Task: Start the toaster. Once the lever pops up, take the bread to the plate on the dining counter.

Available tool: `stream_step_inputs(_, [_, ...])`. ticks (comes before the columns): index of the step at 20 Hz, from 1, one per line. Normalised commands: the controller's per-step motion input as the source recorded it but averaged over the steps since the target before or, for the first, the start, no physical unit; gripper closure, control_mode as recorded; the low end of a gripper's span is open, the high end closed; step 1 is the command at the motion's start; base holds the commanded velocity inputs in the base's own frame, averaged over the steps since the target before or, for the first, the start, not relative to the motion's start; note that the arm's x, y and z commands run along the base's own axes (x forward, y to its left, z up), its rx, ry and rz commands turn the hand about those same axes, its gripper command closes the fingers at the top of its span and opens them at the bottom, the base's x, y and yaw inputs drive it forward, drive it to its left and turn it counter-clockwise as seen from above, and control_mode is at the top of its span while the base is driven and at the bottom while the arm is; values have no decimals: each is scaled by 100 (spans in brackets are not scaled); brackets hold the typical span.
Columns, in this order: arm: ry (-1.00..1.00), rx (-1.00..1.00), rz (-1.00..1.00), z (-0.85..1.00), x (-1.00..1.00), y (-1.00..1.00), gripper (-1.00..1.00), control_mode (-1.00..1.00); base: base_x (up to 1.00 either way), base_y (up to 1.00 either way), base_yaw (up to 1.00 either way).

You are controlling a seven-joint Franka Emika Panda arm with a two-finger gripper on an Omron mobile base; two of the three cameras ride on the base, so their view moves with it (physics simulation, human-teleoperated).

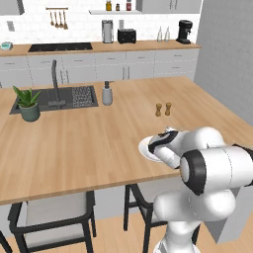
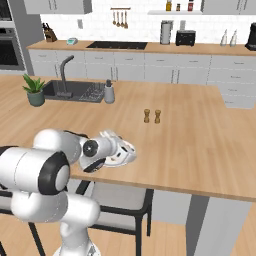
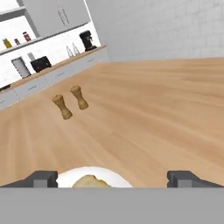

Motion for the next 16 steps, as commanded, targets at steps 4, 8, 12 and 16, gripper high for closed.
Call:
stream_step_inputs(4, [25, 0, 0, 100, 11, -15, -100, -100, 0, 0, 0])
stream_step_inputs(8, [27, 0, 0, 100, 10, -7, -100, -100, 0, 0, 0])
stream_step_inputs(12, [28, 0, 0, 100, 4, 0, -100, -100, 0, 0, 0])
stream_step_inputs(16, [22, 1, 6, 99, 0, 3, -100, -100, 0, 0, 0])
